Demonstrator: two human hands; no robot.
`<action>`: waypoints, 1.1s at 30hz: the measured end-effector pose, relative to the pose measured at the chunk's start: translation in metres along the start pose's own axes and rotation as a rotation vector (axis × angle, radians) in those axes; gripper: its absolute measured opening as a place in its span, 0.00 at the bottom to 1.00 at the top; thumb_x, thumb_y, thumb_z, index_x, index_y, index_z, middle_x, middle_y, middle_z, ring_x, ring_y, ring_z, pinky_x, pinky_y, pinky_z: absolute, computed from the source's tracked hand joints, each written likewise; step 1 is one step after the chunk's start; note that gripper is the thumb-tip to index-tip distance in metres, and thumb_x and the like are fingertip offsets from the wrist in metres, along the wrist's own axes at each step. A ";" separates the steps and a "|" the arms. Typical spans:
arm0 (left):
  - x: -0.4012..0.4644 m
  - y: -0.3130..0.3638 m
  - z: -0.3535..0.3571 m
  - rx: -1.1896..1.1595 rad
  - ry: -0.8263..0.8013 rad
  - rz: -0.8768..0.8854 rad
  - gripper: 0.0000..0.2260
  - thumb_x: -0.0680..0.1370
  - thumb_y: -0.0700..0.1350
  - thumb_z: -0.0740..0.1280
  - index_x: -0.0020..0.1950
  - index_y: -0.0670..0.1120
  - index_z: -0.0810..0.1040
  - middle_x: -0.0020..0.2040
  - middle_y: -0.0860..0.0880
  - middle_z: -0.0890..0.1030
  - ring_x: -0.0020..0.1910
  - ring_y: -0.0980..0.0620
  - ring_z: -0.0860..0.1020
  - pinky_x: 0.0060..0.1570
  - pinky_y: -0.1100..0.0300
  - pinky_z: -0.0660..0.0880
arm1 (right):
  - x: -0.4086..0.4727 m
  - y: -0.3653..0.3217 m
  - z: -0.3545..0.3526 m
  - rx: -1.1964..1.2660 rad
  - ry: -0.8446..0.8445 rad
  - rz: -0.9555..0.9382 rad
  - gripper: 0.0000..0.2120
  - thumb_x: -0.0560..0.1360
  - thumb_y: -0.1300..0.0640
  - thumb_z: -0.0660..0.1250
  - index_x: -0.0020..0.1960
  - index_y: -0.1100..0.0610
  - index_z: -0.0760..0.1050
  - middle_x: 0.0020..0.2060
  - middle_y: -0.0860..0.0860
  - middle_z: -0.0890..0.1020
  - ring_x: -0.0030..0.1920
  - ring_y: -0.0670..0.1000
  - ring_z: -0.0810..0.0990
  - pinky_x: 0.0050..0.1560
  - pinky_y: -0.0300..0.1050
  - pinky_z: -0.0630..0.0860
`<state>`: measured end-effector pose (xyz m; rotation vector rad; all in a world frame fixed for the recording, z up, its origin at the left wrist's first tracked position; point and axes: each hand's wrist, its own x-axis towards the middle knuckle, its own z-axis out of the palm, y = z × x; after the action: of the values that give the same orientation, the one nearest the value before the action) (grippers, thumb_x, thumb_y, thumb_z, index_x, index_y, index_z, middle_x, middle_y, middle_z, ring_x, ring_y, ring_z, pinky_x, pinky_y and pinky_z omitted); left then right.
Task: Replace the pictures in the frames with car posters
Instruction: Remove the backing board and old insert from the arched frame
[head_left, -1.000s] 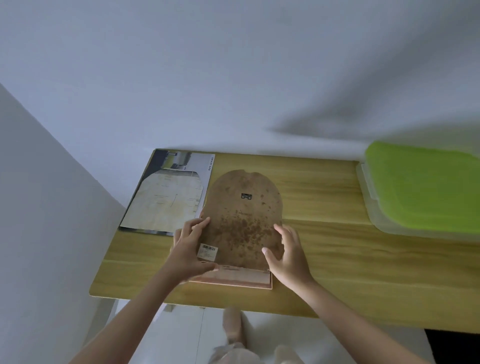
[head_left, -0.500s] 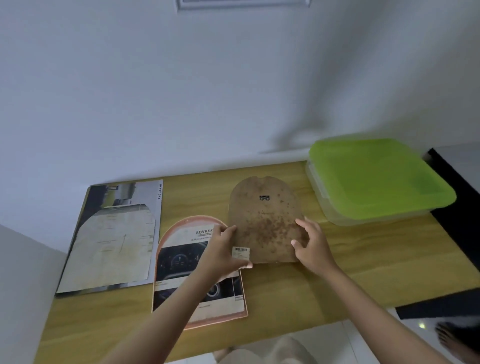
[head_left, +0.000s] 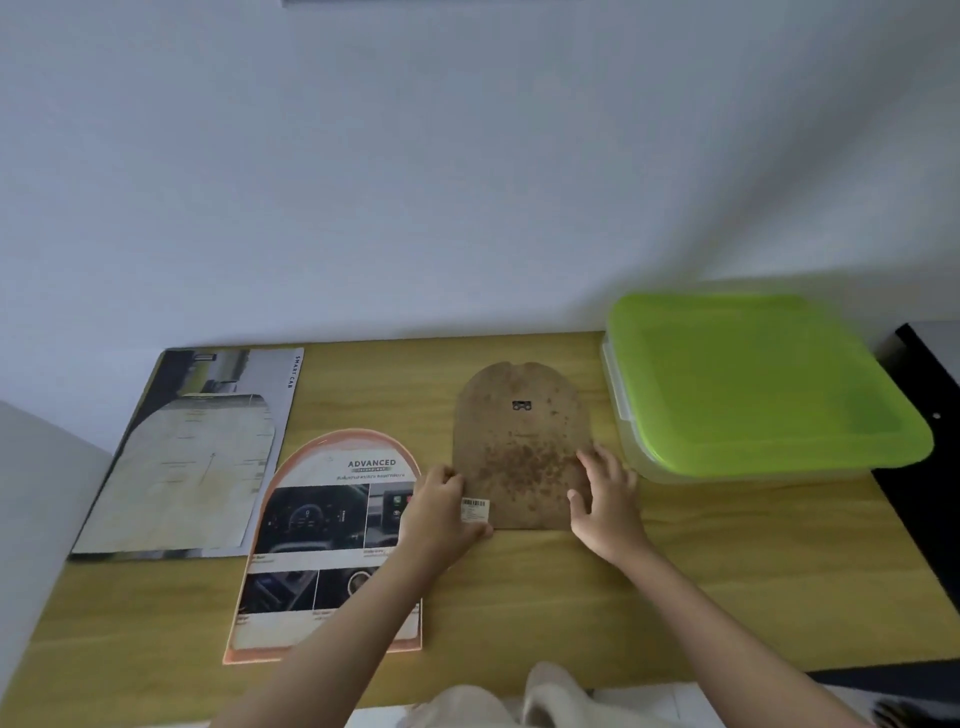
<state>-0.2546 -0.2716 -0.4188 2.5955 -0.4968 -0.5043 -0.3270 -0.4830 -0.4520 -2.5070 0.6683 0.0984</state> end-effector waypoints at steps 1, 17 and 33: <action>0.000 0.001 0.001 0.016 0.003 -0.008 0.30 0.65 0.57 0.74 0.61 0.43 0.73 0.63 0.49 0.68 0.60 0.47 0.70 0.57 0.52 0.74 | -0.002 0.001 0.002 -0.007 0.024 -0.019 0.26 0.74 0.56 0.65 0.71 0.53 0.65 0.73 0.54 0.63 0.66 0.63 0.63 0.68 0.54 0.59; -0.054 -0.060 -0.028 -0.332 0.318 -0.130 0.14 0.72 0.47 0.71 0.57 0.47 0.77 0.53 0.51 0.75 0.52 0.53 0.74 0.56 0.53 0.75 | -0.017 -0.064 0.031 0.074 0.253 -0.278 0.21 0.68 0.65 0.69 0.61 0.60 0.75 0.60 0.58 0.77 0.55 0.61 0.72 0.55 0.56 0.73; -0.122 -0.192 -0.064 -0.195 0.126 -0.243 0.37 0.64 0.58 0.75 0.70 0.59 0.64 0.73 0.55 0.56 0.69 0.48 0.54 0.67 0.42 0.62 | -0.022 -0.185 0.089 -0.253 -0.205 -0.257 0.43 0.66 0.30 0.64 0.74 0.47 0.54 0.74 0.57 0.51 0.72 0.61 0.49 0.72 0.62 0.52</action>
<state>-0.2839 -0.0373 -0.4271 2.4896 -0.0851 -0.4398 -0.2511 -0.2920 -0.4339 -2.7509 0.2597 0.3595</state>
